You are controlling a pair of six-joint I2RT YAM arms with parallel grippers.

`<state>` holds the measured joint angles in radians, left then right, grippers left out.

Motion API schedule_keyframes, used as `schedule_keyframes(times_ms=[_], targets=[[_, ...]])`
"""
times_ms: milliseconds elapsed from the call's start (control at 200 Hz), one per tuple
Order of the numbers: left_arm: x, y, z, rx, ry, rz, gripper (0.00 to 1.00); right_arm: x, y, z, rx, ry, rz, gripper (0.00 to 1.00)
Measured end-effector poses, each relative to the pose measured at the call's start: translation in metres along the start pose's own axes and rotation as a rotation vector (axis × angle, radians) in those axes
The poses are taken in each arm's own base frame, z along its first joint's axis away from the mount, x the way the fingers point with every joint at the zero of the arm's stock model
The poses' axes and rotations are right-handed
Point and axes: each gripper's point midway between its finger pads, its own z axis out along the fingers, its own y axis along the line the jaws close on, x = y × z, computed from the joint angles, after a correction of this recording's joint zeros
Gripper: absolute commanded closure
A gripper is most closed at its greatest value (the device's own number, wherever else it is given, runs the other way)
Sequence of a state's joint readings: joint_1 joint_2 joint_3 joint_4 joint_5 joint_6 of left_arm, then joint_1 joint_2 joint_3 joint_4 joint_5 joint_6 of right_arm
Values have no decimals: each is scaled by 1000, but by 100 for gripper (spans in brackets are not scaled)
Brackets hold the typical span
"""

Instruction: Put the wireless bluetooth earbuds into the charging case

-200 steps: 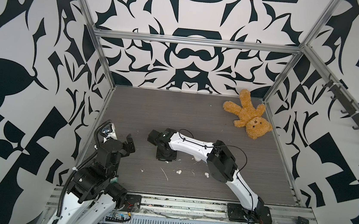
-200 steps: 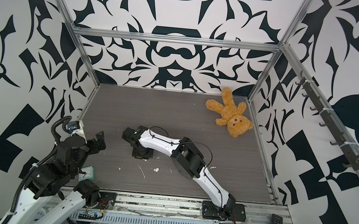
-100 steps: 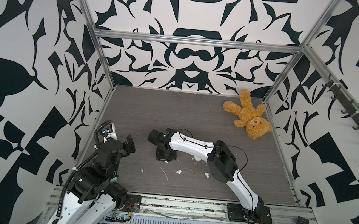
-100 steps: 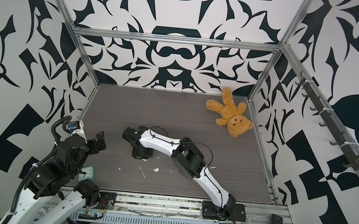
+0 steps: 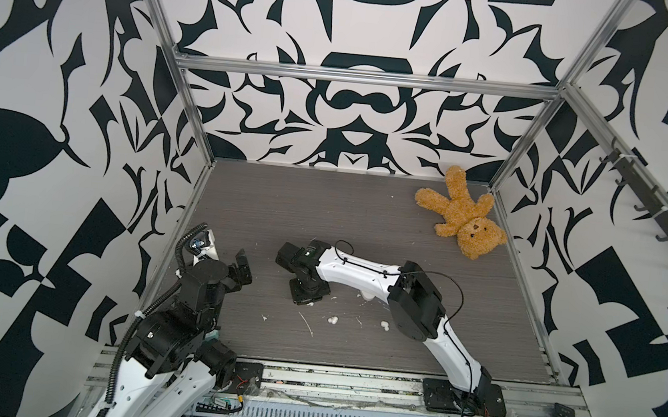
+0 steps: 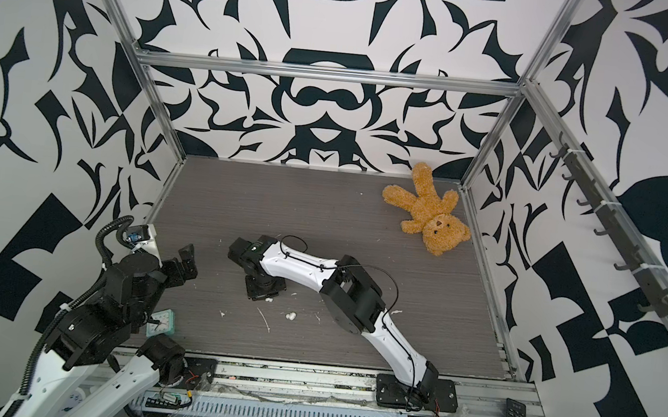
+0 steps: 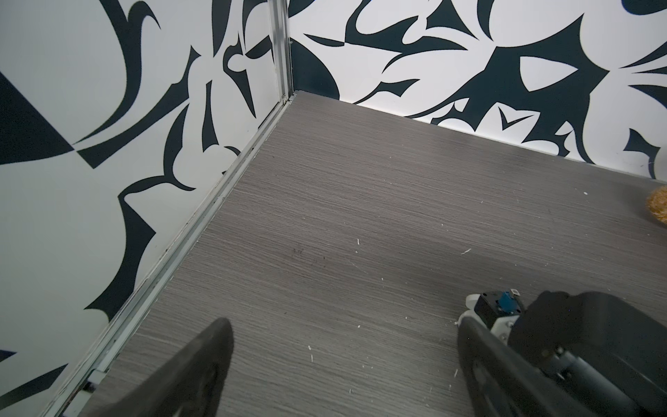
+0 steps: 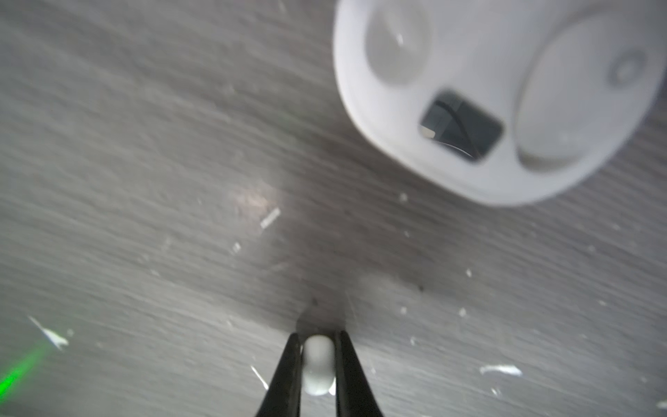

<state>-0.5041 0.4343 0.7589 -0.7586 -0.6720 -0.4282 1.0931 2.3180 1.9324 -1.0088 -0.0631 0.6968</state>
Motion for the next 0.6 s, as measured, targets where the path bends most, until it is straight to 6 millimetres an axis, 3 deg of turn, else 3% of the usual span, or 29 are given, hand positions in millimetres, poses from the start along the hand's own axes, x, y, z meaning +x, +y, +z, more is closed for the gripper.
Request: schedule_keyframes(times_ms=[460, 600], targets=[[0, 0, 0, -1, 1, 3, 1, 15, -2, -2, 34, 30, -149, 71], [0, 0, 0, -1, 1, 3, 1, 17, -5, -3, 54, 30, -166, 61]])
